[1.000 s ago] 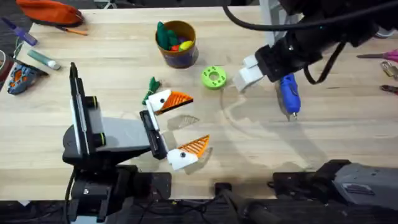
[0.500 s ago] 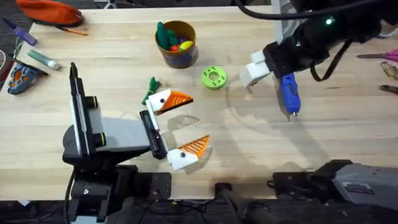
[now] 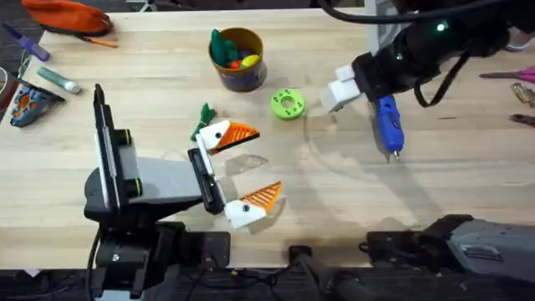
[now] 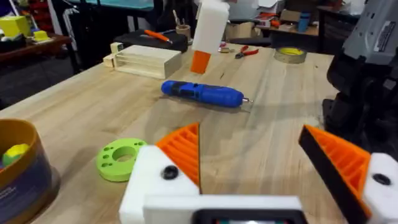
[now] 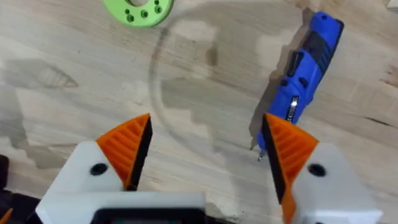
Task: Pick up the gripper from the table and insert it into the empty holder that is missing its gripper. Then pick up a screw, insert it into the mounting hole, and use the screwdriver to tighten it. Finally, clean up the table by picking up the vegetable and placing it into the bucket.
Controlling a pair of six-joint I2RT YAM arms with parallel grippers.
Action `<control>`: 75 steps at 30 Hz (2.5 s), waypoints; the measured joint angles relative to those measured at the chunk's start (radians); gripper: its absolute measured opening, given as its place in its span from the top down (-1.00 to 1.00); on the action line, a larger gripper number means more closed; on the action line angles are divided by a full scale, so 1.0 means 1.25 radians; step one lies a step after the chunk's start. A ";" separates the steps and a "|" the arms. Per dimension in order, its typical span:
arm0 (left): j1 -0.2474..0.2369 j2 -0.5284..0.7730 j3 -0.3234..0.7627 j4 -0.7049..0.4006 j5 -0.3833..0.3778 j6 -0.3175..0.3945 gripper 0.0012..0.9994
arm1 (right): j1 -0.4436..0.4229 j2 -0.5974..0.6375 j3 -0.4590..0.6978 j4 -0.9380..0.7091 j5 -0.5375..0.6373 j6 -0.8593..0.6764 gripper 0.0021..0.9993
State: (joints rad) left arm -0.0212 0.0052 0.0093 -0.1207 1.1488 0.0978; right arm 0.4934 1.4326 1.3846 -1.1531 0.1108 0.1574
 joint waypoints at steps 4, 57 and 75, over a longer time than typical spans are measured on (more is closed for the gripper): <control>0.000 0.000 0.000 0.000 0.000 0.000 -0.97 | 0.000 0.000 0.000 0.002 0.000 0.000 -0.99; 0.000 0.000 0.000 0.000 0.000 0.003 0.97 | -0.273 0.094 0.000 -0.007 0.010 0.018 -0.99; 0.000 0.000 0.000 0.000 0.000 0.003 0.97 | -0.327 0.264 0.000 0.052 0.021 0.024 -0.98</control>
State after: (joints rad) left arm -0.0212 0.0055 0.0093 -0.1207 1.1492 0.1017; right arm 0.0851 1.7630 1.3842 -1.0879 0.1375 0.1879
